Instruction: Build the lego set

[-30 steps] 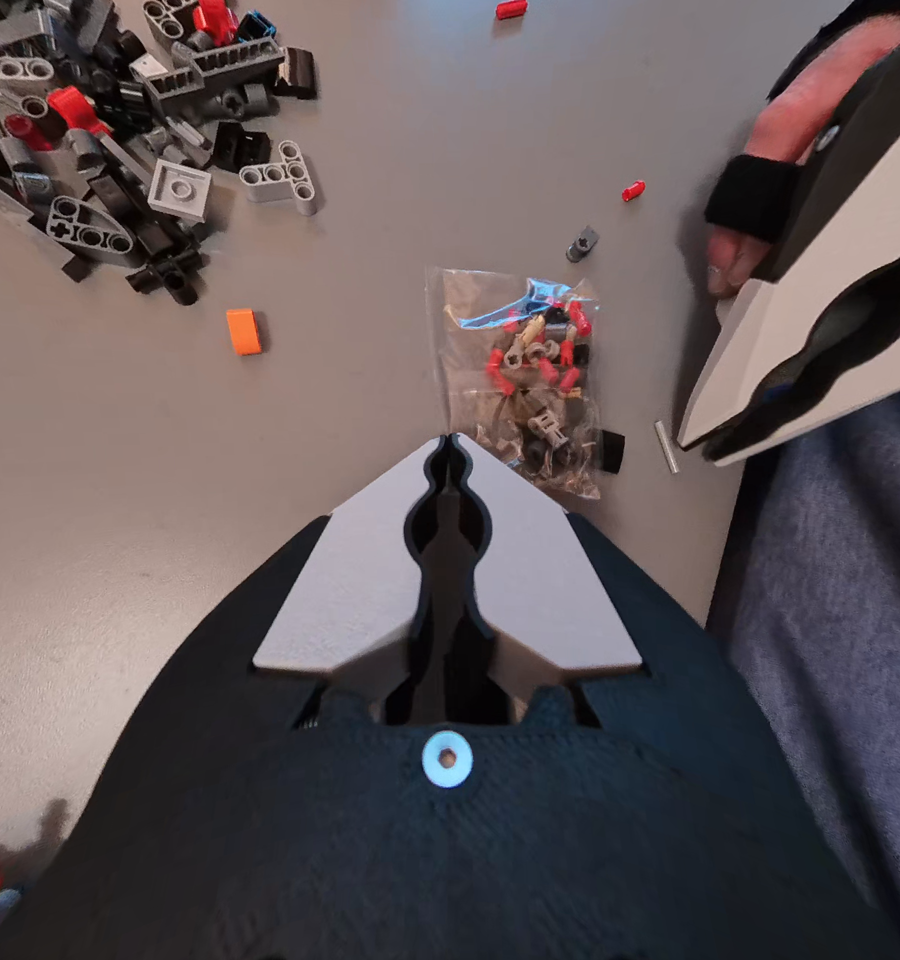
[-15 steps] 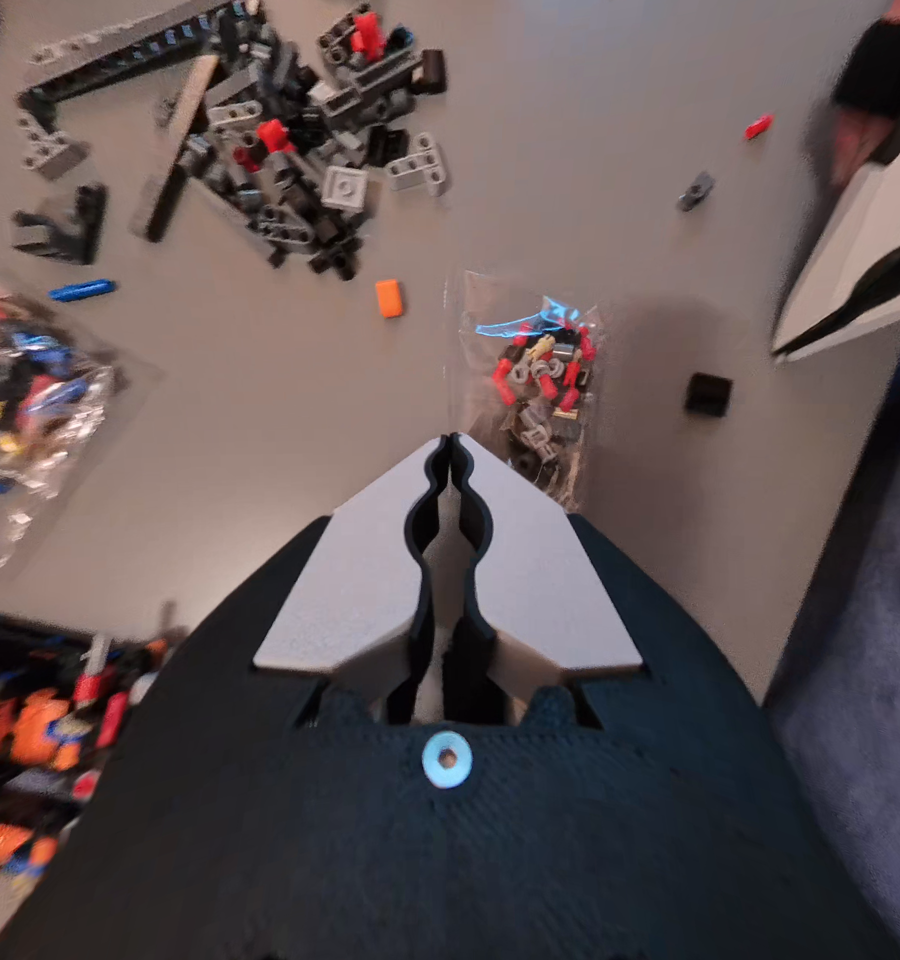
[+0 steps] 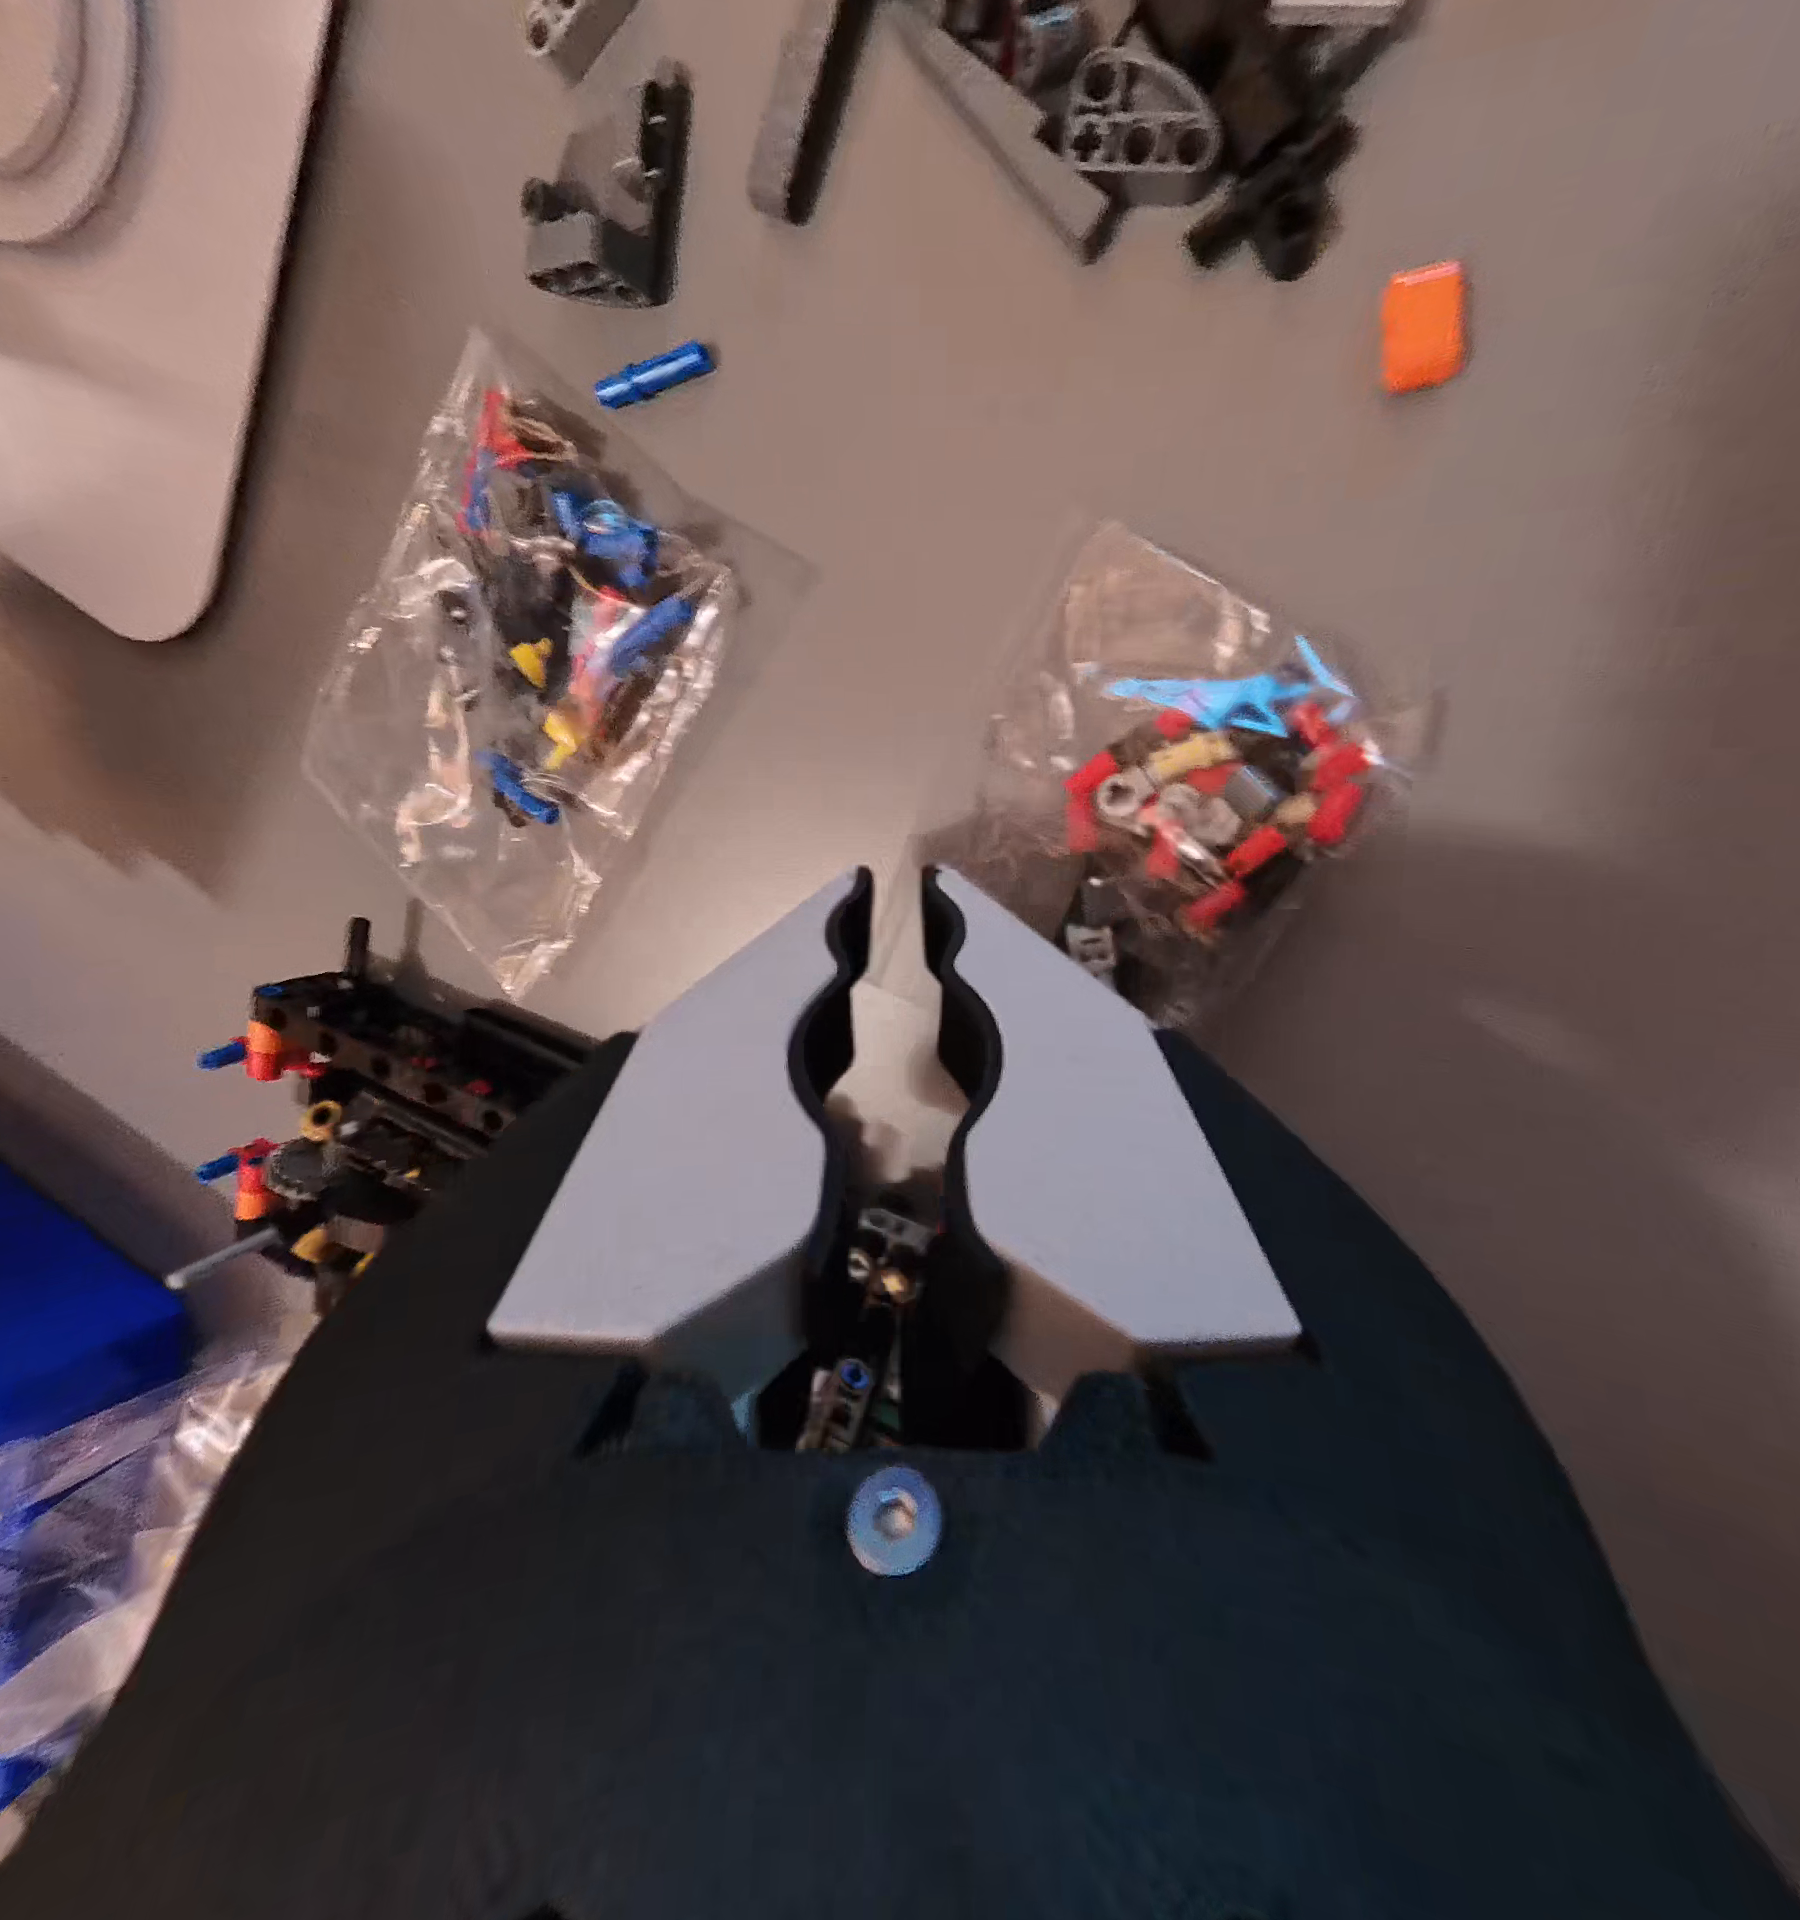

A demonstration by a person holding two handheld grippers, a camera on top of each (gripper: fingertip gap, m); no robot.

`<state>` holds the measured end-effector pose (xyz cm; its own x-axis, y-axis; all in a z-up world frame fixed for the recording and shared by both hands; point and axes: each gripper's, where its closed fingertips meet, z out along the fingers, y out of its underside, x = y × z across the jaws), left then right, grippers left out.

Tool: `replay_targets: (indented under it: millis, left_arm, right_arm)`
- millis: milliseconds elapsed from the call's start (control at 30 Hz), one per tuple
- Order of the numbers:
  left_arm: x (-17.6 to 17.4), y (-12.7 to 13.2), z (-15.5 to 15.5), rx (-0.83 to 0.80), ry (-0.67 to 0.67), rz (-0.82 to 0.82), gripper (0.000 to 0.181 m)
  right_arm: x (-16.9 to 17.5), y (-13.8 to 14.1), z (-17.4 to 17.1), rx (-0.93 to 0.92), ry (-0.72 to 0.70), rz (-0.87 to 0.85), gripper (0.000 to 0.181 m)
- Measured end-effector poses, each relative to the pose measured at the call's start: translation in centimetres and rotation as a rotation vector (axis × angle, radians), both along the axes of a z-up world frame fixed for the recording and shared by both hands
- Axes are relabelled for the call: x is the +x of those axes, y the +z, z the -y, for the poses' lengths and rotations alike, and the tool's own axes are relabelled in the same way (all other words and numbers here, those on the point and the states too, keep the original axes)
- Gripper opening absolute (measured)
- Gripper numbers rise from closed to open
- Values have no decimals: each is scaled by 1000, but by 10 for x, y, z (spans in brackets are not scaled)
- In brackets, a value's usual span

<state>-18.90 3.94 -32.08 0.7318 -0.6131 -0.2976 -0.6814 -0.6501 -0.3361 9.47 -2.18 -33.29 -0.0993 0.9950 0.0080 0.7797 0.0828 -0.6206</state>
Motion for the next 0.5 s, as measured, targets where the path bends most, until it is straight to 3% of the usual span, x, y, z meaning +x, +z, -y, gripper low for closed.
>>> replay_targets:
  millis: [33, 267, 367, 500]
  left_arm:
    - [-2, 3, -5, 25, 7, -10, 14]
    - [7, 37, -13, 153, 24, 18, 39]
    - [32, 49, -5, 195, -25, 75, 37]
    - [78, 46, 16, 179, -125, 158, 35]
  right_arm:
    - [7, 0, -5, -2, -14, 4, 0]
    - [46, 0, -35, -20, -95, 8, 0]
    - [53, 0, -45, -21, -124, -6, 0]
    - [54, 0, -56, -3, -151, -7, 0]
